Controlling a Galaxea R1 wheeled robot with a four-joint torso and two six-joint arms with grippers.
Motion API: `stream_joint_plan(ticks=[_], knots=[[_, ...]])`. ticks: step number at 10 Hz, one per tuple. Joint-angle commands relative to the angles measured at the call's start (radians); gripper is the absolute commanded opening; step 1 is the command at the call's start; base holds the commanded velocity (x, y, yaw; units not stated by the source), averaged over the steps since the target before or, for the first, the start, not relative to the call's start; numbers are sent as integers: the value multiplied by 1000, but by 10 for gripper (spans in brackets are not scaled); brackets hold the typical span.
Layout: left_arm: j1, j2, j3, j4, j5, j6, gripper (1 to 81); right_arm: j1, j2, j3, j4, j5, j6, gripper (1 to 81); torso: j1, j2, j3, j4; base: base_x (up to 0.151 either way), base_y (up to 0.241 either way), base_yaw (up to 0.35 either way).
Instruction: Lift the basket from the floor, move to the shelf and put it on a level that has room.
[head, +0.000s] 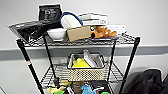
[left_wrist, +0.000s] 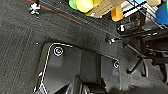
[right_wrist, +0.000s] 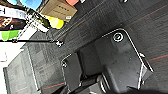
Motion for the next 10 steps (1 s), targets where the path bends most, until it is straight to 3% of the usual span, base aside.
stream_joint_plan(ticks=[1,4,7,10], knots=[[-14,59,-100,21,44,9,811,-4,132,-201,-49,-56,-4,811,0,0,0,0,0,0,0],[-4,161,-236,19,55,9,811,-37,284,-423,-83,-66,-4,811,0,0,0,0,0,0,0],[9,256,-354,21,59,9,811,-52,377,-551,-97,-66,-5,811,0,0,0,0,0,0,0],[19,355,-490,21,67,9,811,-73,540,-814,-143,-66,-4,811,0,0,0,0,0,0,0]])
